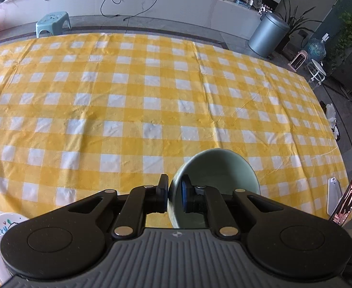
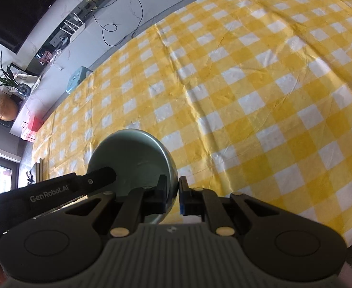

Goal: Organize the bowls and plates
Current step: 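Carry the green bowl with both grippers and lower it into the orange bowl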

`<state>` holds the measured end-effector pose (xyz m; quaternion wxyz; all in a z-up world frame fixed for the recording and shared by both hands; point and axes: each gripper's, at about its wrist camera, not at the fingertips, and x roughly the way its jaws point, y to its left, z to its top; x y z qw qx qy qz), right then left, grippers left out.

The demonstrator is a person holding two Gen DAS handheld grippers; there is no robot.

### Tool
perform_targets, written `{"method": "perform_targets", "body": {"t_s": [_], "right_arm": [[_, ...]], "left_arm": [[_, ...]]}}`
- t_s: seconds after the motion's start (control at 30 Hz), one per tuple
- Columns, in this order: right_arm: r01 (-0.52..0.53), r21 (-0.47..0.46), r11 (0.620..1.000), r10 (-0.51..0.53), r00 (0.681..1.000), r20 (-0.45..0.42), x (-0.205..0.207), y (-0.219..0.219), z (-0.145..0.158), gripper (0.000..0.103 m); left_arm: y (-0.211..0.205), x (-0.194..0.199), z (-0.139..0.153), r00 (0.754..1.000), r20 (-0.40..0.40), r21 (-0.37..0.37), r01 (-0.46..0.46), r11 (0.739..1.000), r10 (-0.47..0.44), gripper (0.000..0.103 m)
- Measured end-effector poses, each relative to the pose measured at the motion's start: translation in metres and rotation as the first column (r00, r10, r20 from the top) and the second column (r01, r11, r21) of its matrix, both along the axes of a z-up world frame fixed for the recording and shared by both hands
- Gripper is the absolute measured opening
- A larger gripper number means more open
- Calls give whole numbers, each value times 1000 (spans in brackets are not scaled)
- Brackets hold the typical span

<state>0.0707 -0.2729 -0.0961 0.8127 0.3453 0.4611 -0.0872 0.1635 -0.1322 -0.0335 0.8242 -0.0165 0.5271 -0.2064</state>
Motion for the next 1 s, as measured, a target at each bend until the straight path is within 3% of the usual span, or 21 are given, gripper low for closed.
{"method": "perform_targets", "body": {"t_s": [0.47,1.0], "right_arm": [[-101,-14,995,102,985,142,-33,44,58,7],[-210,6,978,209,976,54,-45,87,36,7]], "left_arm": [[60,-49,56,986,107,-82,-119,990,127,11],[115,-83,26,978,15,-77,-206,976,208,10]]}}
